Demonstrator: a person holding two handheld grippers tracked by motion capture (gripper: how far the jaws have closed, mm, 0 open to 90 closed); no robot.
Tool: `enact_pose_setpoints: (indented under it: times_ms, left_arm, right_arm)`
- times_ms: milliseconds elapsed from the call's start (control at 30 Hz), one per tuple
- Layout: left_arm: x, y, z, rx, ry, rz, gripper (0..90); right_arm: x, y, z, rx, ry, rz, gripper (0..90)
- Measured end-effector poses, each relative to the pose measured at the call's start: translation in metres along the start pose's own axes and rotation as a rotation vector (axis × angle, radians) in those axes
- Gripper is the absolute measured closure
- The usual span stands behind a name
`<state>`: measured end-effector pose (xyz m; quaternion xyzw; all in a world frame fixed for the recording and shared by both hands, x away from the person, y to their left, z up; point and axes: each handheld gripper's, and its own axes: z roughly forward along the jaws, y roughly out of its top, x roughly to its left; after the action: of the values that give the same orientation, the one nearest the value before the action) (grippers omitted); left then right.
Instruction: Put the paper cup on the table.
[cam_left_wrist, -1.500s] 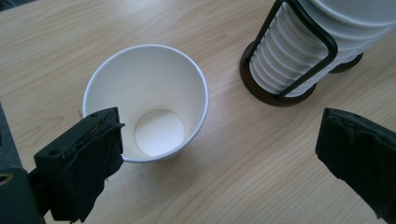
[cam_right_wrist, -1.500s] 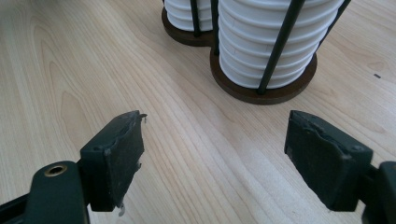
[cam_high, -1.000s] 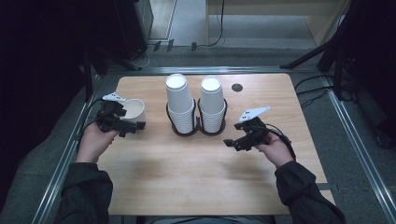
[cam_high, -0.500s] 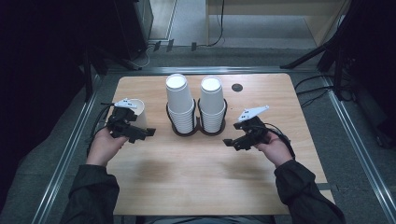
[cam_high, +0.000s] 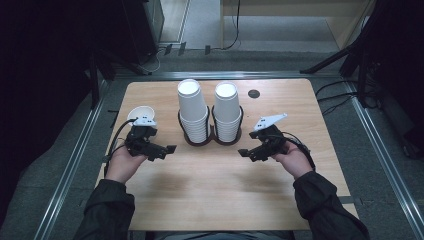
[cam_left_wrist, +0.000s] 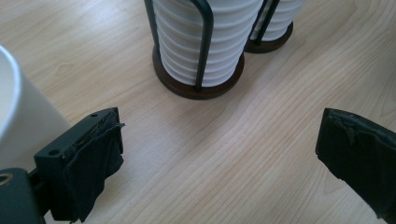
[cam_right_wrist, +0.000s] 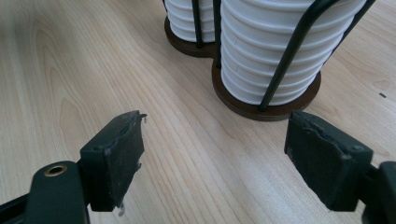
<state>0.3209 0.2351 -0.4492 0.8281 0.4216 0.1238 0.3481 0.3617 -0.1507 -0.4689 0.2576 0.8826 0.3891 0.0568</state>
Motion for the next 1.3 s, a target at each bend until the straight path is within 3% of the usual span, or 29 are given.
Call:
enact_pose_setpoints:
  times_ms: [100, 233, 400, 667, 1100, 1300]
  left_arm:
    - [-0.003, -0.002, 0.006, -0.007, -0.005, -0.020, 1.1]
    - [-0.008, -0.006, 0.012, -0.014, -0.014, 0.008, 1.0]
    - [-0.018, -0.011, 0.023, 0.019, -0.022, 0.028, 1.0]
    - [-0.028, -0.003, 0.039, 0.017, -0.070, 0.037, 1.0]
    - [-0.053, 0.011, 0.061, 0.051, -0.151, 0.141, 1.1]
    - [-0.063, 0.019, 0.066, 0.047, -0.176, 0.163, 1.1]
  right_arm:
    - [0.001, -0.001, -0.001, 0.002, -0.001, -0.005, 19.8]
    - [0.000, -0.002, -0.003, -0.005, -0.005, -0.001, 19.8]
    - [0.001, -0.005, -0.005, -0.006, -0.008, -0.002, 19.8]
    - [0.004, -0.012, -0.009, -0.002, -0.020, -0.001, 19.8]
    - [0.006, -0.024, -0.021, -0.007, -0.045, 0.037, 19.8]
    - [0.008, -0.028, -0.021, 0.001, -0.051, 0.042, 19.7]
